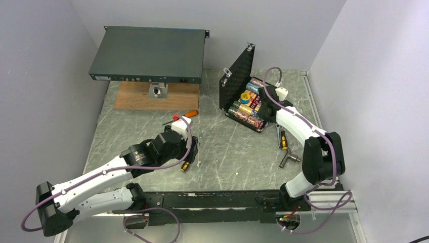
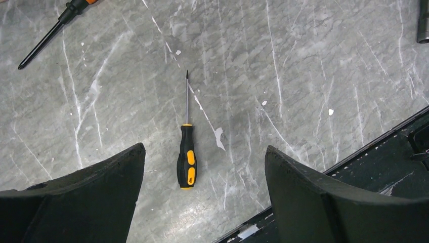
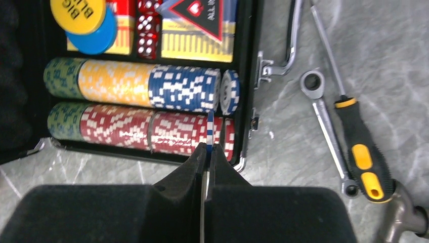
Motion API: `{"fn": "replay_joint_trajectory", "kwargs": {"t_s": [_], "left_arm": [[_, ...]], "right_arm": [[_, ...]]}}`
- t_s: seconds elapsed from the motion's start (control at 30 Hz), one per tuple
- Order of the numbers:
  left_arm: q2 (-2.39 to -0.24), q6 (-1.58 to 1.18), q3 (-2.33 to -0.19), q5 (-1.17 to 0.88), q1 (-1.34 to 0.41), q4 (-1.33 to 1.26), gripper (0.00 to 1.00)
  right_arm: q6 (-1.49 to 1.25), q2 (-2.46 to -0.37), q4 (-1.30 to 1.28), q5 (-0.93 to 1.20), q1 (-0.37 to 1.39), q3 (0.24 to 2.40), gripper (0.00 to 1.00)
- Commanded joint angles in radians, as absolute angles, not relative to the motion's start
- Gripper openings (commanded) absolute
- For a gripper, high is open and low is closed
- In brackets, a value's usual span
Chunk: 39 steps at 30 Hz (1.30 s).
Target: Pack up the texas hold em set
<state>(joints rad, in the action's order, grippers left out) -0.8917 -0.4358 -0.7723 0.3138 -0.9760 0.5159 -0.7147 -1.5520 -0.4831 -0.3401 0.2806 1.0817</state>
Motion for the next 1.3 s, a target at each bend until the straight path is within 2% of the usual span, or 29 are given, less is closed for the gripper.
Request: {"fn": "replay_joint_trajectory", "kwargs": {"t_s": [0.0,0.63,0.9,1.03,1.17,1.27], "left_arm": [[-0.876,-0.447,-0.765,0.319,-0.973,0.473,0.89],[-0.896,-0.451,-0.767,0.327,-0.973,0.490,0.89],[-0.893,-0.456,-0.797,0.308,-0.973,0.521,0.89],[-0.882,-0.443,-0.824,0.281,-0.973,0.545,0.89],[-0.864,-0.404,-0.890,0.274,-0.973,0.570,0.90],[-0.859,-0.351,-0.984,0.276,-0.971,0.579,0.90]], "right_arm": [[-0.702,-1.576,-0.531,-0.450,0.264,1.152,0.00],[-0.685,-1.703,-0.476,-0.378,0.242,1.208,0.00],[-0.613,-1.698,-0.421,-0.322,0.241,1.206,0.34],[-0.595,-1.654,-0.414,-0.305,0.242,1.188,0.55],[-0.571,-1.600,-0.399,-0.259,0.242,1.165,0.63],[-0.548,-1.561,-0.374,-0.186,0.242,1.168,0.76]]}}
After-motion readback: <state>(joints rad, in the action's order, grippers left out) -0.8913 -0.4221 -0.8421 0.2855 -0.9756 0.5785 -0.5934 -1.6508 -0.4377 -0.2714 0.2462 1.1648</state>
